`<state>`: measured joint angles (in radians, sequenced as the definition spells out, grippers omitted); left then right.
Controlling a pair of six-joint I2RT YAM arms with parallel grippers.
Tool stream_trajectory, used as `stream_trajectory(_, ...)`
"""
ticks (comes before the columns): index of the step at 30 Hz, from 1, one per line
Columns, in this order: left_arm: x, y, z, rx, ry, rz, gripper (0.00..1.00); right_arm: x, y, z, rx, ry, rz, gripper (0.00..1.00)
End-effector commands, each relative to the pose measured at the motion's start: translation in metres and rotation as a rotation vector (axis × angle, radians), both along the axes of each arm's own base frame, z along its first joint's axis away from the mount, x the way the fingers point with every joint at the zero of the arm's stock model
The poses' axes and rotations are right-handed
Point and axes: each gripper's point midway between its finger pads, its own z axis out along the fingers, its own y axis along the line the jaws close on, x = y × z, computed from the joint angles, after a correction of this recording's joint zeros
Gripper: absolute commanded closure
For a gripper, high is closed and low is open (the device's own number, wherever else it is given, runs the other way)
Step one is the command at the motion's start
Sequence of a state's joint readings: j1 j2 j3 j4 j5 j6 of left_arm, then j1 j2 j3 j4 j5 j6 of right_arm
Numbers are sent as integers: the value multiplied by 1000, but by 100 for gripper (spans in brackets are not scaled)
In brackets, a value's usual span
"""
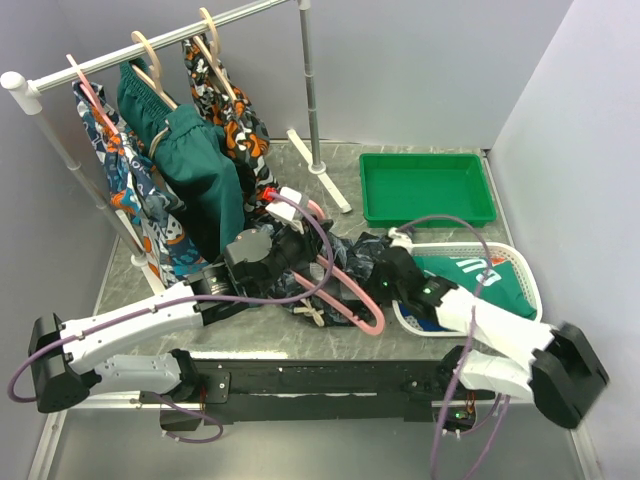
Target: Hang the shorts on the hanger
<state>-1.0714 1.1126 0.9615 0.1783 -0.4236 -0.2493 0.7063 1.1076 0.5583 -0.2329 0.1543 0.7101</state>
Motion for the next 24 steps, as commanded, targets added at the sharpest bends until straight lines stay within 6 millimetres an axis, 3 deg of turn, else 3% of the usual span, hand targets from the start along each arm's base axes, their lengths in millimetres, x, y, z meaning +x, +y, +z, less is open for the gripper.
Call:
stream_trajectory(1,14,10,38,-120,-63,111,99,-6,-5,35,106,-80,-37,100)
stream_trajectory(9,33,23,40,-166,-76,249,99,-23,-15,79,178,-141,-37,100)
stream_trajectory(24,50,32,32,-191,-100,374,99,-42,-40,124,189,-154,-87,100)
